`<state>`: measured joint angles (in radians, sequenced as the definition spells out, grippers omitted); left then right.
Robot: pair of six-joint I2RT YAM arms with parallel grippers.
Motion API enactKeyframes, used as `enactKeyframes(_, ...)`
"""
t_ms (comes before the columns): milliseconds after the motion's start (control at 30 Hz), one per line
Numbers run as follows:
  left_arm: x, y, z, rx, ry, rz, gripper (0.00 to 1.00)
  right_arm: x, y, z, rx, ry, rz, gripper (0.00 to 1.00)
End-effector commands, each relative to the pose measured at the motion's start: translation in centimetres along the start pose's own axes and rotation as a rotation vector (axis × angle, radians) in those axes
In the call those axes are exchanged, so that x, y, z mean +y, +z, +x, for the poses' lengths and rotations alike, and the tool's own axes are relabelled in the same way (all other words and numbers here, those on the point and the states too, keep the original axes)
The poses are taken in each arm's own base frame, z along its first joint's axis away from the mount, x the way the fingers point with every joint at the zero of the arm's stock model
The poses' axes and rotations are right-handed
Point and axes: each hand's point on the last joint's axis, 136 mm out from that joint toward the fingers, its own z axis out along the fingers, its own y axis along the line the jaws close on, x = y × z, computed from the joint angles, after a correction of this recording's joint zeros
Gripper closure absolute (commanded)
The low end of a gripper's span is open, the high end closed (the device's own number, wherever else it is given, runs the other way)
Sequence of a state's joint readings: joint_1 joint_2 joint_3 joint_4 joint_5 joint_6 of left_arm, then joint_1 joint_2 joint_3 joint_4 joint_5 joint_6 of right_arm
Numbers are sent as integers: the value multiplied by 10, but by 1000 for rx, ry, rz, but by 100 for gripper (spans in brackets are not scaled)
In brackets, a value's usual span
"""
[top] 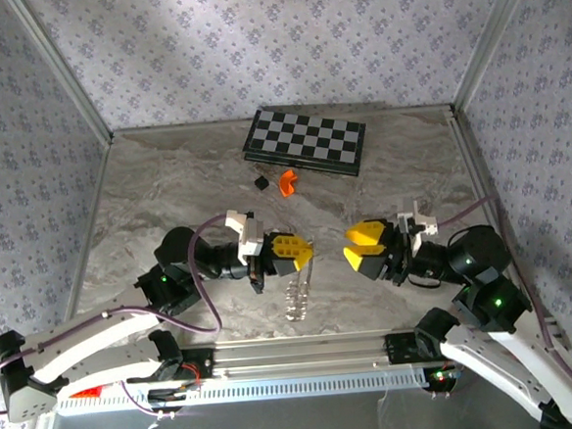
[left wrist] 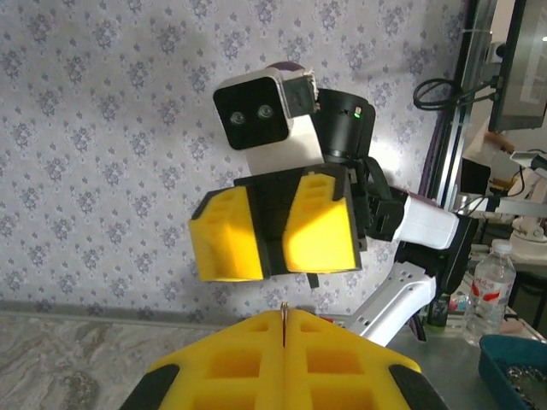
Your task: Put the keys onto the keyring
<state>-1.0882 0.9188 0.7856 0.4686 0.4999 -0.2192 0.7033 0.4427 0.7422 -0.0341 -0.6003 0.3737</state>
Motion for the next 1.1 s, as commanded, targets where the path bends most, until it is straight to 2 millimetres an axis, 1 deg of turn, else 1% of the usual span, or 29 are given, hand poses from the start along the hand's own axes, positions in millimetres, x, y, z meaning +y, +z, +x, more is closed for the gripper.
enactKeyframes(0, -7, -2, -30, -128, 29, 9, 100, 6, 1, 4, -8, -29, -21, 63)
enactKeyframes(200, -8, -4, -33, -152, 25, 8, 100, 15, 7, 11, -13, -54, -57, 63)
enactKeyframes(400, -9, -2, -32, -153, 20, 20, 100, 22, 15, 14, -20, -73, -94, 67)
enactKeyframes(500, -10, -1, -32, -150, 18, 32, 100, 26, 17, 11, -38, -86, -106, 72)
enactKeyframes(633, -12, 0, -30, -150, 14, 47, 100, 32, 20, 6, -73, -98, -130, 73)
enactKeyframes(733, -12, 0, -29, -150, 13, 51, 100, 33, 24, 3, -84, -104, -138, 73)
enactKeyframes(900, -12, 0, -26, -143, 9, 48, 100, 28, 27, 2, -102, -105, -111, 70)
enactKeyframes(1067, -4, 1, -19, -128, 14, 13, 100, 25, 25, 1, -121, -109, -85, 67)
